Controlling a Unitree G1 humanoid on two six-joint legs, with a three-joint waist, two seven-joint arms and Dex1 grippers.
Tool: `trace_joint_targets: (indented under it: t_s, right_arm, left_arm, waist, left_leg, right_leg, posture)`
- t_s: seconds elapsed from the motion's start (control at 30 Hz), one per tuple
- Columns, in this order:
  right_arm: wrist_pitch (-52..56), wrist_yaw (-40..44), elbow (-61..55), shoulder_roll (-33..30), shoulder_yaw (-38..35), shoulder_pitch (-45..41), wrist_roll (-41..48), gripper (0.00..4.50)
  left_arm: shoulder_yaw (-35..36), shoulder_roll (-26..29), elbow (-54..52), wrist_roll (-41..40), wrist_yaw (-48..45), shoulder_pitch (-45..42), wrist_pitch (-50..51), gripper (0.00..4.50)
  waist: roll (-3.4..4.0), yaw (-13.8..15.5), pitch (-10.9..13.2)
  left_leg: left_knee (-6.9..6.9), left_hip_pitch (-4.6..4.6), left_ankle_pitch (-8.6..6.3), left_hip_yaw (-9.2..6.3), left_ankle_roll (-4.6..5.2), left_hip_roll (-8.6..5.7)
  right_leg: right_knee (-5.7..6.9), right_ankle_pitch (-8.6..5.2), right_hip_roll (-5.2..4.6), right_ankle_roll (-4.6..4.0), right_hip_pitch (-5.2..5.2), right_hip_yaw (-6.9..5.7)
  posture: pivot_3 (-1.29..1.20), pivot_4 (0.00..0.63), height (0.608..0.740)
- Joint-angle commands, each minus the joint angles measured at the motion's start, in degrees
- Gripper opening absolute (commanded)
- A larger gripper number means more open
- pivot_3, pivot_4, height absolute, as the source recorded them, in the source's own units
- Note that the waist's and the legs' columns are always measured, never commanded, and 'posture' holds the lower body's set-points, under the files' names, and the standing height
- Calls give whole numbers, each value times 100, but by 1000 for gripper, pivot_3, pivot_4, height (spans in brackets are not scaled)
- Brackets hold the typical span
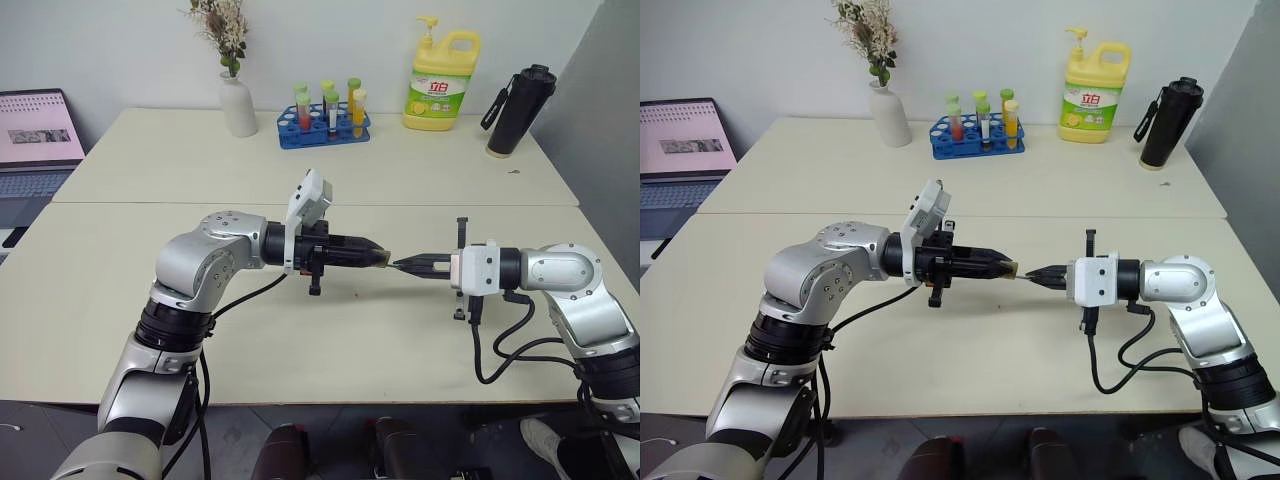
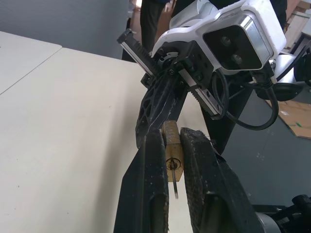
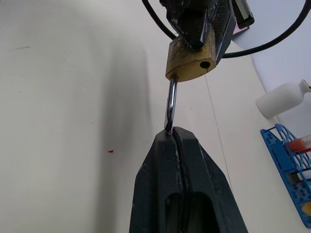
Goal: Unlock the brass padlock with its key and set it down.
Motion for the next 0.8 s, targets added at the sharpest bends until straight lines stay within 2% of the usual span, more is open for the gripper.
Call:
trace_joint_targets:
  t_s: [0.03, 0.8]
  right_arm:
    - [-193, -101, -75, 59, -127, -19, 38, 0]
    - [-216, 78, -274, 21, -66, 205, 129, 0]
  left_arm:
    - [34, 45, -185, -107, -23, -15, 2, 135]
    - [35, 20, -174, -78, 6, 22, -24, 135]
  waist:
    - [0, 0, 0]
    - [0, 0, 0]
  left_leg:
    - [0, 0, 0, 0, 0, 0]
    - [0, 0, 0, -1, 0, 0]
  right_leg:
    - [0, 0, 0, 0, 0, 0]
    - [0, -1, 0, 1, 0, 0]
  posture:
    - [0, 150, 740]
    - [0, 150, 740]
